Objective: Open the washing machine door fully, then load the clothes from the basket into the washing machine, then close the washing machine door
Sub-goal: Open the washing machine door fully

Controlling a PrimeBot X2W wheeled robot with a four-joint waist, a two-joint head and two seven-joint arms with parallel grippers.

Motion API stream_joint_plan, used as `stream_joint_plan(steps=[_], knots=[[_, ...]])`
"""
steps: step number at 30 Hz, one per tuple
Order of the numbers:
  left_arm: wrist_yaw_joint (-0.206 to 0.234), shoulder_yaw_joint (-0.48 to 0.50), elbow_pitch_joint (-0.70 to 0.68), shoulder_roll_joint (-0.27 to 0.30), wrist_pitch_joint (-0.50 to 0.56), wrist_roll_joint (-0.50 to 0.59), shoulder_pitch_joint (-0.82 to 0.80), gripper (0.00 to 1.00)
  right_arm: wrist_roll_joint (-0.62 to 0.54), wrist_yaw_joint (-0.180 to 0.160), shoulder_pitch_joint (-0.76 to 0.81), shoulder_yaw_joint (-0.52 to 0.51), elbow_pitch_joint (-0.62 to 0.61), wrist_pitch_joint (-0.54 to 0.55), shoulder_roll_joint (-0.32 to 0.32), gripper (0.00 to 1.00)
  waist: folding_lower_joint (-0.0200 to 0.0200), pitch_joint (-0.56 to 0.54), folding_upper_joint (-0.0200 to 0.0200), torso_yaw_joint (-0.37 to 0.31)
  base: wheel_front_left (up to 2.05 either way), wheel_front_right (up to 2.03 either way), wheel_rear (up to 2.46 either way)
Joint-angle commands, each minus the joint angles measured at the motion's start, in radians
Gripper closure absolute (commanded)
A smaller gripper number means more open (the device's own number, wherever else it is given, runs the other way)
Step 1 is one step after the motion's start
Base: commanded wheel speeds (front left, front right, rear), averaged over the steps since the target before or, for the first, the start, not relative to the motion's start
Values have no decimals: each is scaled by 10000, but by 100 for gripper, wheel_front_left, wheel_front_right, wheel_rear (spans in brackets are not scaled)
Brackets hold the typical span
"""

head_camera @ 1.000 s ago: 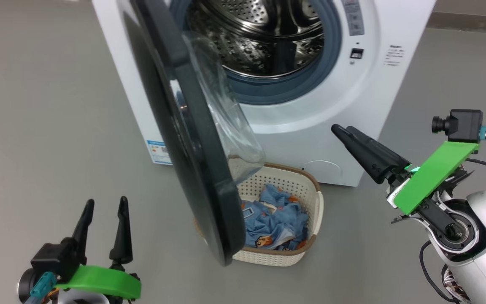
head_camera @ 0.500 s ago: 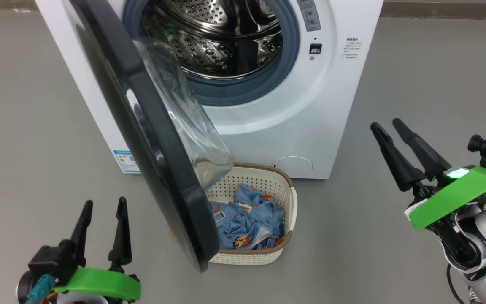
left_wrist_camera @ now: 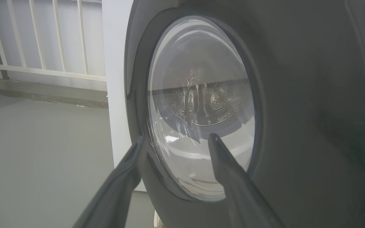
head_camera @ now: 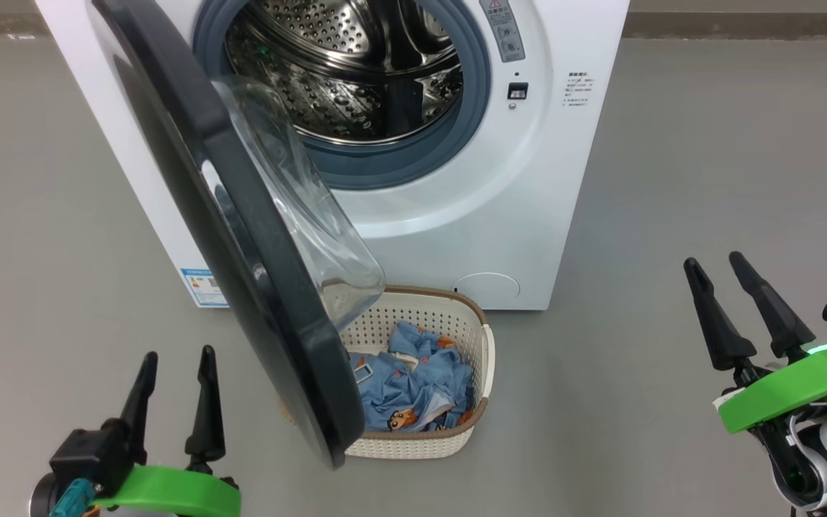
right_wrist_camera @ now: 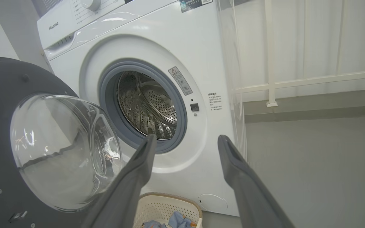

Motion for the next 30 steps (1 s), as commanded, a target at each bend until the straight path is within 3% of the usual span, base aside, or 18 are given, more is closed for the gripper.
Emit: stream_joint_plan(steps=[1,11,30], knots=[[45,300,-354,252,3,-63,-89,0,-435,58,106,-192,-155,-123,-39,0,0,-17,0,-22,0,0,0],[90,173,-457,292,55,-86,-52,0,-2502,58,685,-1602,-50,-130,838,0,0,-104,0,-24,0,0,0],[132,75,-487,419,58,-198,-176,0,-3002,58,757,-1741,262,-131,1161,0,0,-130,0,-1,0,0,0]])
